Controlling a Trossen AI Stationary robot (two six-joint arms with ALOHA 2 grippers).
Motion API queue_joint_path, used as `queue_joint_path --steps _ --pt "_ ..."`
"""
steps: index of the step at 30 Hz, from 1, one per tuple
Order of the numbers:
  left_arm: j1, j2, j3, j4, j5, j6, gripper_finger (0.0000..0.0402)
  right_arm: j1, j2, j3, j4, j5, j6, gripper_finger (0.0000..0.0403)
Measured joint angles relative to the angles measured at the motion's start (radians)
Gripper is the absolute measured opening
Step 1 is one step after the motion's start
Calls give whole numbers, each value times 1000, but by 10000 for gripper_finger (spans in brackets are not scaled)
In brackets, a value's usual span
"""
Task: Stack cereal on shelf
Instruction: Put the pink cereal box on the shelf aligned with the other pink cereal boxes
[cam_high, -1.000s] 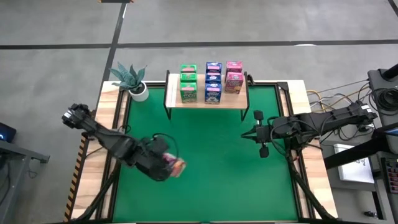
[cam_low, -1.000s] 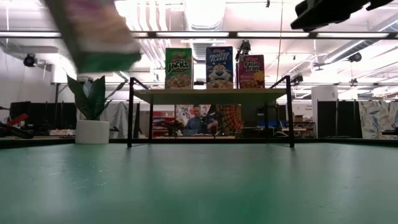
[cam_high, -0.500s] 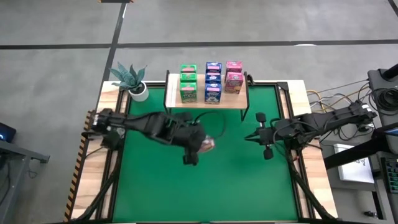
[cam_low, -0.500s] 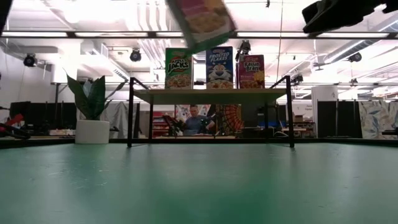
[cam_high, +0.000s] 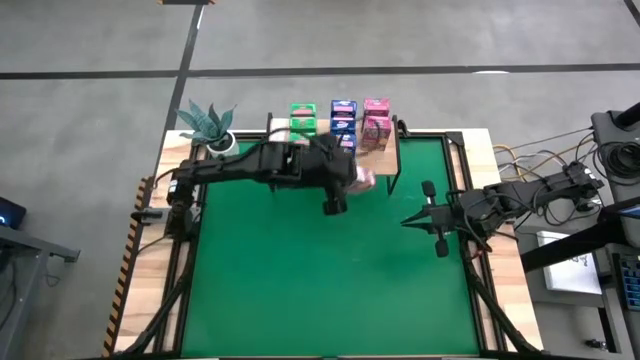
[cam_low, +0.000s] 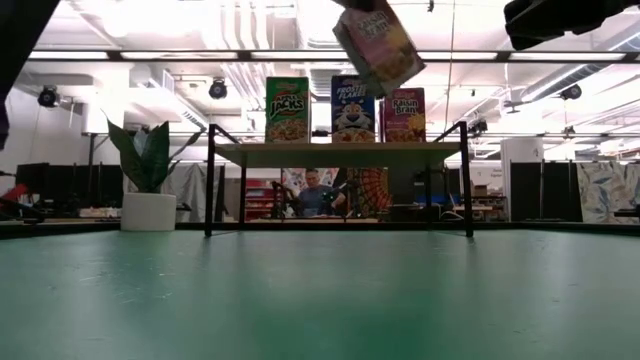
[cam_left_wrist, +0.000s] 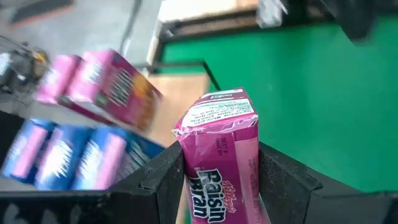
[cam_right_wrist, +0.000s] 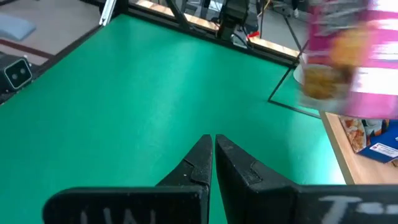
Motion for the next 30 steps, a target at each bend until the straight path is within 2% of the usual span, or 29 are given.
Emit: queue_joint_path --steps 9,19,30 --pt "78 29 0 195 2 60 165 0 -2 -2 0 0 8 9" --pt "132 81 -3 235 10 70 165 0 -2 -2 0 0 29 9" --pt "142 128 -3 292 8 66 165 0 0 -6 -1 1 77 9"
